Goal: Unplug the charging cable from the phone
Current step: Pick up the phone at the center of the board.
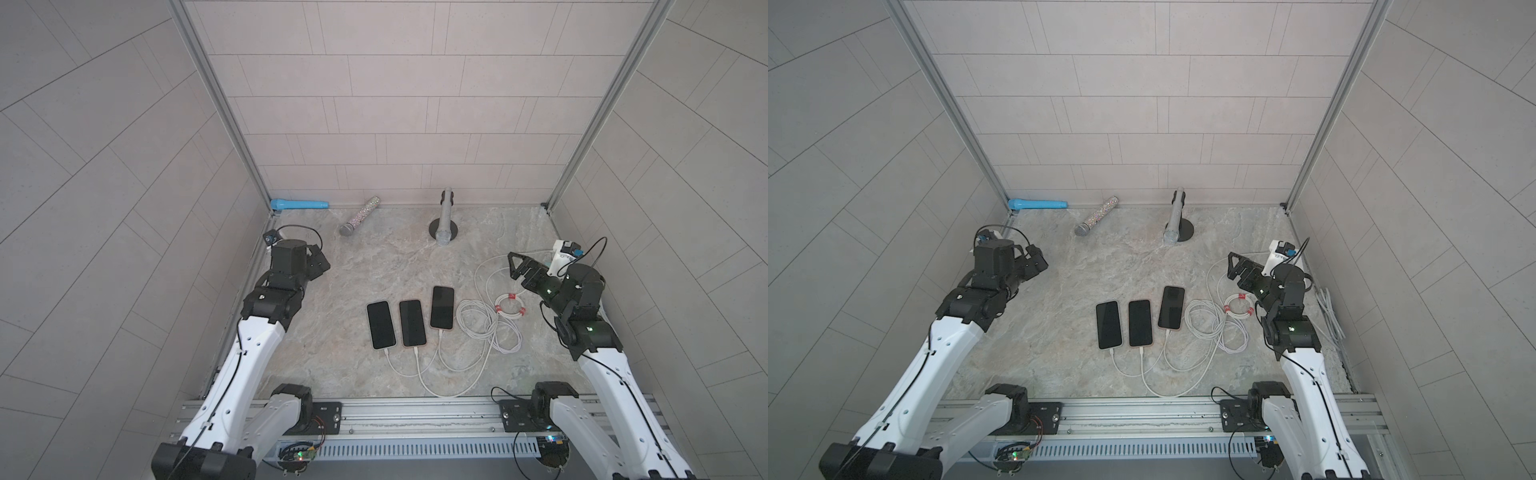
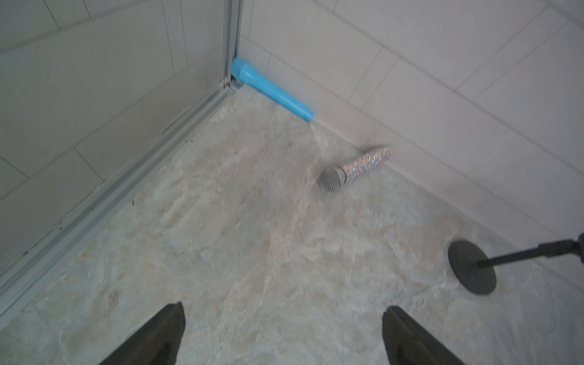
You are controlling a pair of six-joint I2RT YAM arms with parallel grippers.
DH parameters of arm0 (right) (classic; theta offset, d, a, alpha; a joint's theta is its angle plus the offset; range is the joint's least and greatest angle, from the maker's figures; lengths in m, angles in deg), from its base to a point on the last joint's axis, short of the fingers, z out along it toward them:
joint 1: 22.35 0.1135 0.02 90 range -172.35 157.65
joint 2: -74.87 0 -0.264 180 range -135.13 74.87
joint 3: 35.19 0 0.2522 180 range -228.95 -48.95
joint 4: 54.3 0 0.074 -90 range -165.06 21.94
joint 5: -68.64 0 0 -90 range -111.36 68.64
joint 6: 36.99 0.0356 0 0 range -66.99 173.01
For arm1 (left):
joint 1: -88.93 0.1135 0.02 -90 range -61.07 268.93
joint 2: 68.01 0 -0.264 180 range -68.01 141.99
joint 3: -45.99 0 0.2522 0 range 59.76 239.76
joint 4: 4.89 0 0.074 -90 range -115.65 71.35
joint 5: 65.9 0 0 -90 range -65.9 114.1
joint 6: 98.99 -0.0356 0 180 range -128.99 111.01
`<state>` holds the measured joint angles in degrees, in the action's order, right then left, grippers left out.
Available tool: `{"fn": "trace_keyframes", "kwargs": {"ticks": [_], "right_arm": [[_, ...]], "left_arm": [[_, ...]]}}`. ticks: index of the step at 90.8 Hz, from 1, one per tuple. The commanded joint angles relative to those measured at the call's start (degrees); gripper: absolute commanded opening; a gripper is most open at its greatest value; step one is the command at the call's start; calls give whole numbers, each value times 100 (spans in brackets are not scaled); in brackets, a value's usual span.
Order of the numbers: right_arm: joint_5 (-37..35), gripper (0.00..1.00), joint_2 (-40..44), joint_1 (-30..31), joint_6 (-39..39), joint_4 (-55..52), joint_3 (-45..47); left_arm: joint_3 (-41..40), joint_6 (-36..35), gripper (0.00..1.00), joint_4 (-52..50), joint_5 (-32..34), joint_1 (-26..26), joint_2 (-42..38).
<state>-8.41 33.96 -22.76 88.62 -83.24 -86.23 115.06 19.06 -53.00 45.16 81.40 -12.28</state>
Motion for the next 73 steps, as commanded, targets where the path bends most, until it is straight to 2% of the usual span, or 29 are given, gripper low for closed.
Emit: {"fn": "trace_keyframes", "kwargs": {"ticks": [1, 8, 18, 38, 54, 65, 73], "right_arm": [[192, 100, 386, 255, 159, -1055, -74], [-24, 100, 561, 635, 137, -1424, -138], [-694, 100, 673, 1509, 154, -1855, -220], [-1884, 99, 453, 3381, 591, -2036, -193], [-2706, 99, -25, 4702, 957, -1895, -204], [-3079, 100, -430, 5401, 1109, -1728, -265], [-3218, 100, -667, 5699, 1201, -1599, -283]], "left_arm": [[217, -60, 100, -1329, -972, -40, -106], [214, -119, 100, -1604, -1269, -146, -159], [197, -124, 100, -1938, -1458, -468, -177], [164, 249, 100, -2381, -1194, -1453, 41], [113, 620, 100, -2487, -910, -2238, 635], [62, 869, 100, -2312, -842, -2598, 1134], [50, 1047, 100, -2092, -673, -2828, 1441]]}}
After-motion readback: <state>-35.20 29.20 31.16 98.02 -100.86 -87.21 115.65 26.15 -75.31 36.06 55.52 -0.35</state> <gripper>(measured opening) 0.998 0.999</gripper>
